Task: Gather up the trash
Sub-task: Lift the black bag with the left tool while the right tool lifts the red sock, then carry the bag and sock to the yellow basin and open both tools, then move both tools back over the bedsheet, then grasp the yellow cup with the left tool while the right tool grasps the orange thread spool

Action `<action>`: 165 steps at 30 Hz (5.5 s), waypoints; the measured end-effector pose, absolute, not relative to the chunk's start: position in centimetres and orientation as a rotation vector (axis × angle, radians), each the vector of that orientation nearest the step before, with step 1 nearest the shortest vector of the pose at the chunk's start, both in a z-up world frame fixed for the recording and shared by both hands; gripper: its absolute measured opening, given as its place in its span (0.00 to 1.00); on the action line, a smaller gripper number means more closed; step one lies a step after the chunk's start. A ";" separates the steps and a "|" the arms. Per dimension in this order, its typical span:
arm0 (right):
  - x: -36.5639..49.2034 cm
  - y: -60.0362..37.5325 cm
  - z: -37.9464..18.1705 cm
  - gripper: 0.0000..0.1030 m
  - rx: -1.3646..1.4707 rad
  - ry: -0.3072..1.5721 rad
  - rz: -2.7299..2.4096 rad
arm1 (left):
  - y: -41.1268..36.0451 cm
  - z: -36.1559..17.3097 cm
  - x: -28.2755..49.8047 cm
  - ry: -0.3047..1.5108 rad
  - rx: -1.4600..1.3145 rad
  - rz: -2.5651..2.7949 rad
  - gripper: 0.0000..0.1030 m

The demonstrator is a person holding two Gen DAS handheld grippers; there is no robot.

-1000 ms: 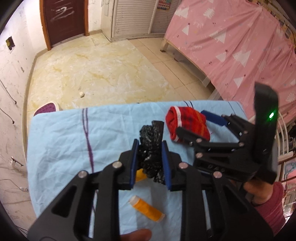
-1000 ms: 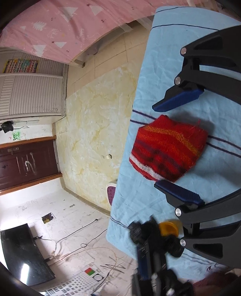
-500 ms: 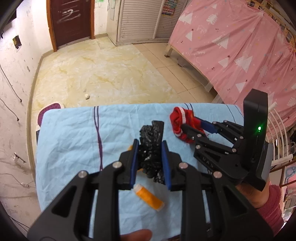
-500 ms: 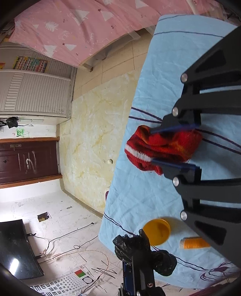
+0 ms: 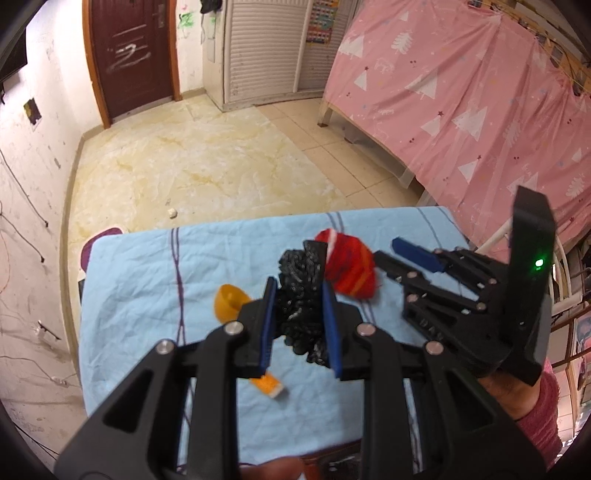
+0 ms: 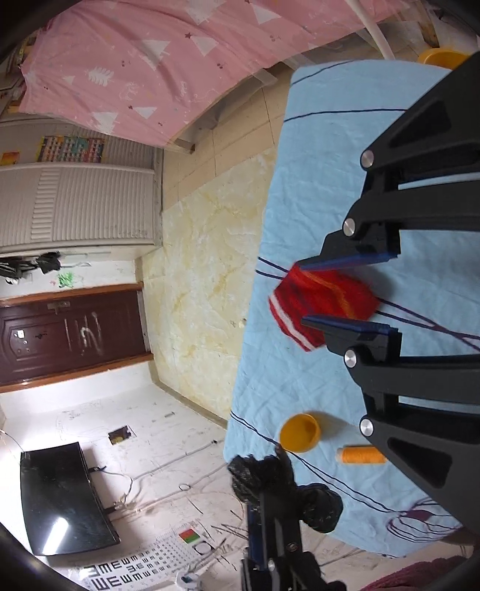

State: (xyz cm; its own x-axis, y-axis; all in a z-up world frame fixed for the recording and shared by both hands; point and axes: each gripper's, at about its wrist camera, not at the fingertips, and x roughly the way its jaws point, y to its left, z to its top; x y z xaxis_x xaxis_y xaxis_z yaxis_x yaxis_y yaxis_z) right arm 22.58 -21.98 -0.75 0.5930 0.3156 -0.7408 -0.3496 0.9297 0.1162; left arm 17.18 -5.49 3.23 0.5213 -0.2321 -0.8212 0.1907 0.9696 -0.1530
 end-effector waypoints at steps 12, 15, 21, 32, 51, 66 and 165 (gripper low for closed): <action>25.1 -20.3 -2.9 0.73 -0.052 0.895 0.401 | -7.0 4.1 16.1 0.966 -0.017 -0.272 0.22; 25.8 -19.3 -3.7 0.73 -0.093 0.911 0.383 | -6.8 3.9 16.3 0.966 -0.026 -0.273 0.22; 26.6 -17.6 -5.0 0.73 -0.160 0.919 0.373 | -6.2 3.3 17.0 0.979 -0.042 -0.274 0.22; 26.9 -17.4 -5.9 0.27 -0.120 0.962 0.395 | -5.0 2.5 17.4 0.995 -0.069 -0.258 0.22; 21.1 -24.2 0.2 0.18 0.030 0.836 0.381 | -8.9 4.2 15.8 0.967 -0.012 -0.278 0.22; 9.7 -40.5 2.7 0.19 0.171 0.656 0.178 | -21.6 4.0 13.8 0.995 0.125 -0.450 0.22; 16.5 -9.7 -3.8 0.65 -0.173 0.942 0.701 | 0.7 -7.4 22.3 1.242 -0.152 -0.203 0.54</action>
State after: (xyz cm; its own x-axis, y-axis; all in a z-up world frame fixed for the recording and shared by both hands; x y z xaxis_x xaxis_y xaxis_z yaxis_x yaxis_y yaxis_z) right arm 16.46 -9.75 -3.78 0.3881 0.4748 -0.7899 -0.6199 0.7687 0.1575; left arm 22.30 0.74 -7.35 0.3089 -0.2355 -0.9215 0.0703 0.9719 -0.2248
